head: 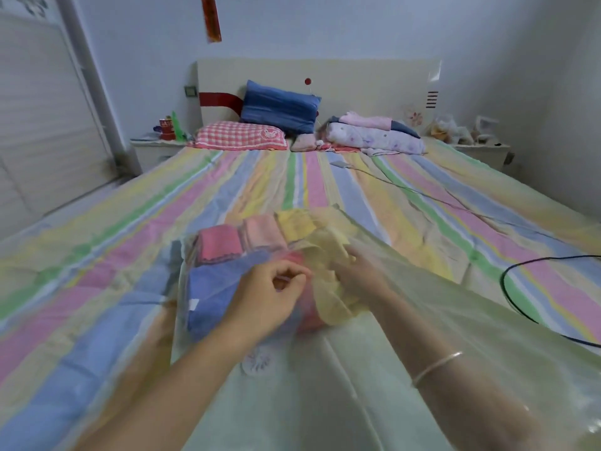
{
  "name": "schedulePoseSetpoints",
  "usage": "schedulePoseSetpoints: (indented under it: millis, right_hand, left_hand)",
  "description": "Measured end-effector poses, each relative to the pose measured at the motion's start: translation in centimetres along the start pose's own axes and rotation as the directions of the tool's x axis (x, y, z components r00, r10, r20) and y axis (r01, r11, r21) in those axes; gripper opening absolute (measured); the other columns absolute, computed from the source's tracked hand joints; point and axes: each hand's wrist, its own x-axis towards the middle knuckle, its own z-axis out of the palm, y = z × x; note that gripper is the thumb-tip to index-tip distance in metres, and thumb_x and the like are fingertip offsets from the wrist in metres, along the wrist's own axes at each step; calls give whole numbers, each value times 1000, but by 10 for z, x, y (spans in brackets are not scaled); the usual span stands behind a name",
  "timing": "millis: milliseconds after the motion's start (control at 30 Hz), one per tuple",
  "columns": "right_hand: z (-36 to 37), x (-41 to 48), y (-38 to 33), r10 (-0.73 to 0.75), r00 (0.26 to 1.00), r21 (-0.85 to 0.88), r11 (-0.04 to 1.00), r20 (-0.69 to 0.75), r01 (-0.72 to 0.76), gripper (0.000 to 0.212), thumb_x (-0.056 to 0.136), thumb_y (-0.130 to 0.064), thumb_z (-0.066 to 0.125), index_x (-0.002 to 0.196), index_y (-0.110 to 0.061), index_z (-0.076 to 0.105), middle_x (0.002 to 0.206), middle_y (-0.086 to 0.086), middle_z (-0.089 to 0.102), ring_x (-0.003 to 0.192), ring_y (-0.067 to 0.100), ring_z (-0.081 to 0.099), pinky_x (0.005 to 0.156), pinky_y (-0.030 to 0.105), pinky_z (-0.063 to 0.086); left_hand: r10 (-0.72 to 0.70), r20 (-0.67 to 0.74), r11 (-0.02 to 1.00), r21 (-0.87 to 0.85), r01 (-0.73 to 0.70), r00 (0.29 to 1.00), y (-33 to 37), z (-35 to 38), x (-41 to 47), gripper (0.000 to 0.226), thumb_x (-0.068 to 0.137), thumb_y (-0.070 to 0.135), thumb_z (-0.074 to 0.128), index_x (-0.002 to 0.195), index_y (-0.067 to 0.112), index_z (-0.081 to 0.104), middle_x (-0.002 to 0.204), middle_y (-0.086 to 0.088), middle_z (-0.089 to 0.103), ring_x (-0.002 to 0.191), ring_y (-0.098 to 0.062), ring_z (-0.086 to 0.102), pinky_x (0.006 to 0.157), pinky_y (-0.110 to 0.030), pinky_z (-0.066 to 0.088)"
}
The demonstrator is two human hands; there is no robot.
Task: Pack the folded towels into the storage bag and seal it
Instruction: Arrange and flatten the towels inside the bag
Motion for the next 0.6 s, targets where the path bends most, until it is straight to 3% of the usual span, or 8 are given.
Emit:
schedulePoseSetpoints:
  millis: [67, 133, 300, 367, 433, 500, 533, 600]
  right_hand:
    - [10, 10, 5, 19, 1000, -117, 993, -22, -21, 10, 70, -33, 63, 77, -27, 59, 74, -1, 63, 70, 10, 64, 71, 32, 55]
    - [24, 26, 10, 19, 1000, -299, 954, 5, -16, 30, 69, -42, 60, 95, -28, 58, 88, 0, 63, 83, 21, 62, 70, 31, 47]
    - [45, 41, 4, -31, 999, -461, 887, 10, 32, 28, 82, -48, 53, 99, -26, 53, 91, 0, 58, 96, 27, 60, 72, 29, 38]
    - [56, 46, 9, -58, 998, -625, 779, -2, 44, 42, 83, -55, 48, 114, -27, 51, 111, 6, 55, 112, 29, 52, 80, 32, 38]
    - [65, 46, 8, -61, 998, -768, 638, 23, 57, 64, 87, -63, 38, 138, -25, 42, 145, 15, 37, 136, 32, 30, 106, 41, 28]
    - [68, 42, 4, -60, 996, -775, 627, 61, 85, 77, 90, -67, 28, 148, -16, 29, 159, 16, 11, 147, 31, 4, 117, 43, 3]
    - [69, 38, 3, -98, 989, -772, 618, 113, 150, 76, 92, -65, 25, 150, -16, 25, 160, 14, 7, 148, 28, -3, 118, 42, -4]
    - [65, 28, -6, -205, 950, -702, 639, 237, 314, 59, 98, -52, 25, 148, -21, 32, 159, 8, 20, 148, 24, 5, 119, 38, -1]
  left_hand:
    - [26, -112, 936, 353, 15, 993, -48, -17, 21, 13, 86, 20, 66, 95, 27, 72, 103, 8, 65, 98, -13, 63, 90, -32, 49]
    - [-6, -109, 863, 502, 60, 994, -83, -31, 37, 25, 85, 27, 67, 110, 22, 68, 123, -1, 59, 117, -20, 56, 101, -32, 42]
    - [-124, 24, 764, 640, 80, 992, -125, -36, 52, 66, 88, 55, 48, 144, 21, 40, 157, -5, 29, 143, -20, 30, 117, -31, 20]
    - [-196, 99, 718, 693, 74, 976, -135, -34, 52, 72, 91, 61, 35, 152, 25, 23, 162, -3, 12, 149, -17, 13, 120, -32, 9]
    - [-245, 138, 686, 725, 70, 960, -141, -33, 49, 85, 81, 73, 15, 154, 29, 12, 163, 1, 3, 150, -14, 1, 122, -34, 1]
    - [-262, 146, 655, 753, 65, 954, -144, -31, 46, 97, 68, 75, -2, 154, 30, 8, 163, 3, 0, 150, -12, -3, 122, -34, -2]
    - [-268, 144, 645, 761, 67, 953, -145, -31, 46, 94, 71, 73, -2, 154, 30, 7, 163, 4, 0, 150, -12, -4, 121, -34, -3]
    - [-279, 148, 628, 776, 63, 949, -144, -32, 47, 76, 88, 65, 6, 154, 28, 6, 163, 3, -1, 150, -12, -5, 121, -33, -4]
